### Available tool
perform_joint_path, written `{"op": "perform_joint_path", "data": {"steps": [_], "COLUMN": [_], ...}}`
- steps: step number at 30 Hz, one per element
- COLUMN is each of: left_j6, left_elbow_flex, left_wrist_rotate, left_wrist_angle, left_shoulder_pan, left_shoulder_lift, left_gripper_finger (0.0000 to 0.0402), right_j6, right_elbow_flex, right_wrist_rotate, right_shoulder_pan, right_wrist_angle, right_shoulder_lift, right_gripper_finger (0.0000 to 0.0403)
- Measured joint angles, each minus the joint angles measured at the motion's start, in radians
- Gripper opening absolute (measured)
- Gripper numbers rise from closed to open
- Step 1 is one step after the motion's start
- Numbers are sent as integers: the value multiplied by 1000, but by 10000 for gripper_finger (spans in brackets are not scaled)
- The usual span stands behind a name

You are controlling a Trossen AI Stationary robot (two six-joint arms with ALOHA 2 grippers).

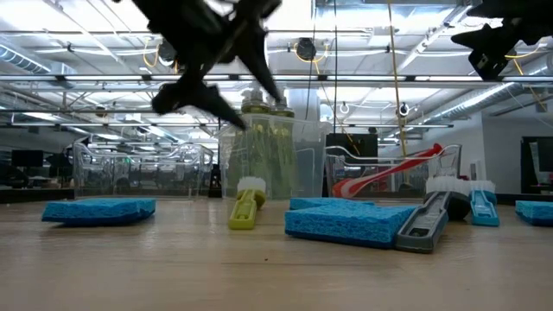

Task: Pick & Place Kitchen Sink Supplies
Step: Put the green toilet brush into the right transparent bin

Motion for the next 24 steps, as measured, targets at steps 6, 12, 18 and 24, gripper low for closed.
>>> {"op": "perform_joint_path", "data": {"steps": [6,12,18,24], "left_j6": [-92,-194,-209,-208], "left_elbow_flex": [0,0,0,0], "left_wrist_rotate": [74,135,114,132], "left_wrist_angle": [-15,-16,-34,-39], "left_shoulder_pan": [21,56,87,117], "left_shoulder_lift": [91,142,143,155], "left_gripper_finger": [253,252,252,252], "right_j6": [3,3,4,3], "right_elbow_flex": [0,1,1,1], "right_wrist_rotate": [0,0,0,0], "right_shoulder_pan": [0,0,0,0], "right_wrist_angle": [2,0,2,2], "right_shoulder_lift": [-2,-1,-1,-1], "right_gripper_finger": [160,160,160,160]}}
